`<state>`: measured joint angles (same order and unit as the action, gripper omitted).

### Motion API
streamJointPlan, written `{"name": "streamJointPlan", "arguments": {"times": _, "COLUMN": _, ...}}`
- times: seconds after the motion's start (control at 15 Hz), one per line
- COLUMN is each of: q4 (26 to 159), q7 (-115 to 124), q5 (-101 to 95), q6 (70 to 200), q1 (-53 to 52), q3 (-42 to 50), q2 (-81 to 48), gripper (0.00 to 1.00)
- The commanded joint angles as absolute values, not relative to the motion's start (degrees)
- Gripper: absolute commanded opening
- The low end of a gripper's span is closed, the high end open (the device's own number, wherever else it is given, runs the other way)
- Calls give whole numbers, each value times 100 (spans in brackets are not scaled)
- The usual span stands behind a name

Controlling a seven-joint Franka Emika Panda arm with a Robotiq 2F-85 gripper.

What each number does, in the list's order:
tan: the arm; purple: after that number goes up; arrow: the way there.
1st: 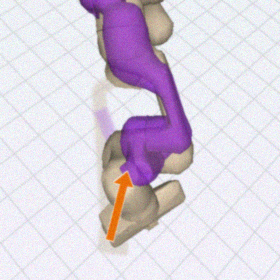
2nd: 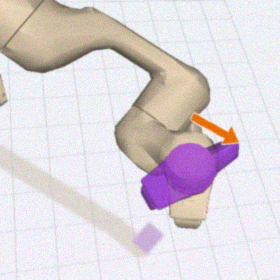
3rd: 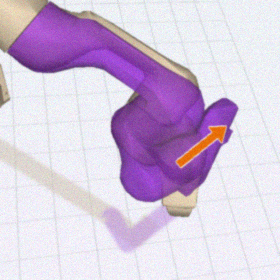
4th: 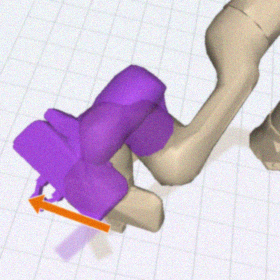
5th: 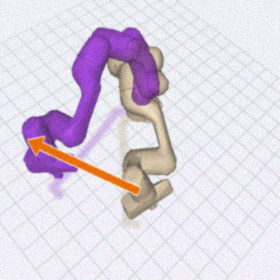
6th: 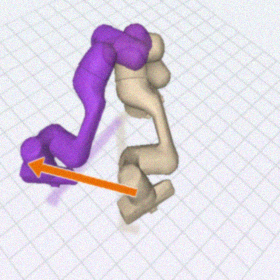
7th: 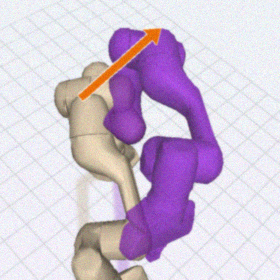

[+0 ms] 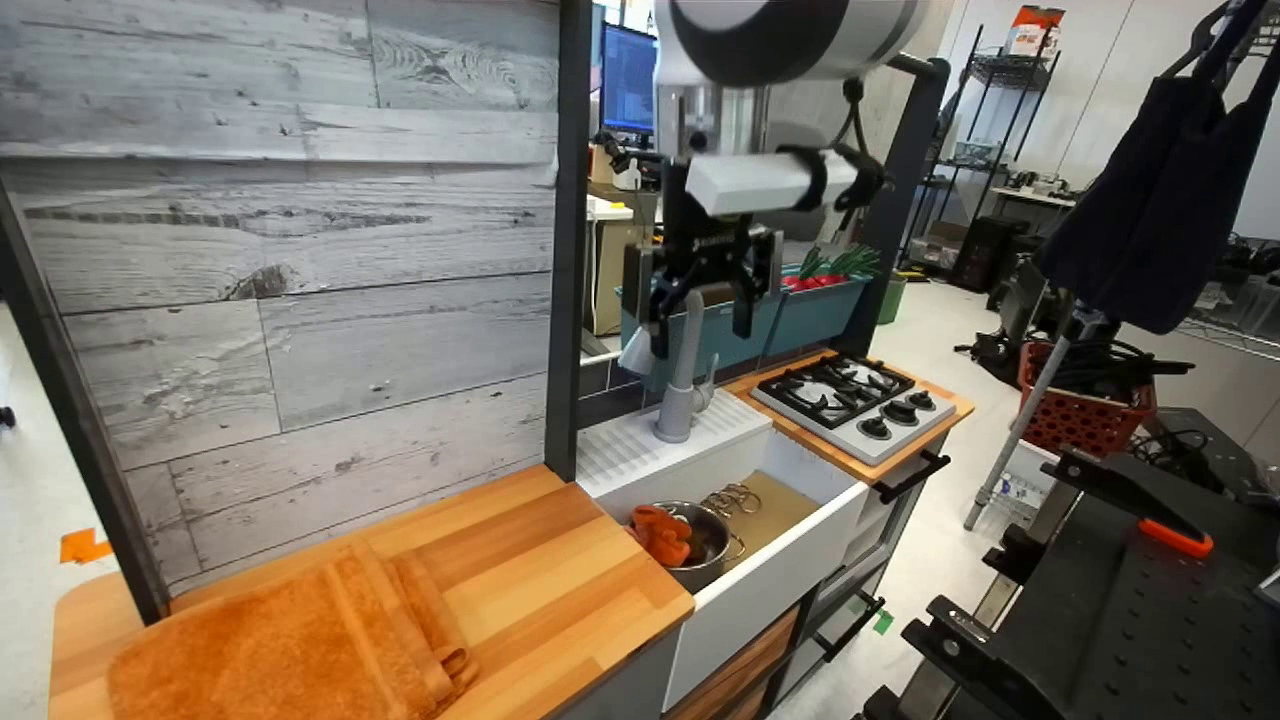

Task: Use the towel to wipe the left side of the countertop, place the two plush toys on the stove inside the silver pot

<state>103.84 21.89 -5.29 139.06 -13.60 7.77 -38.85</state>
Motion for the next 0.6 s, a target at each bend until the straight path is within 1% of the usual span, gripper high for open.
{"name": "streamJointPlan", "arguments": {"times": 0.0, "q4": 11539, "q7": 2094, "q5": -537, "q6": 14244, "q1": -1270, "q3": 583, "q2": -2492, "gripper": 100}}
{"name": "streamJointPlan", "arguments": {"times": 0.07, "q4": 11709, "q7": 1961, "q5": -408, "q6": 14214, "q1": -1155, "q3": 458, "q2": -2160, "gripper": 100}}
{"name": "streamJointPlan", "arguments": {"times": 0.13, "q4": 11015, "q7": 2209, "q5": -585, "q6": 14050, "q1": -1236, "q3": 560, "q2": -2932, "gripper": 100}}
{"name": "streamJointPlan", "arguments": {"times": 0.27, "q4": 11169, "q7": 2207, "q5": -600, "q6": 14007, "q1": -1210, "q3": 516, "q2": -2640, "gripper": 100}}
{"name": "streamJointPlan", "arguments": {"times": 0.53, "q4": 11121, "q7": 2204, "q5": -593, "q6": 14043, "q1": -1221, "q3": 535, "q2": -2886, "gripper": 100}}
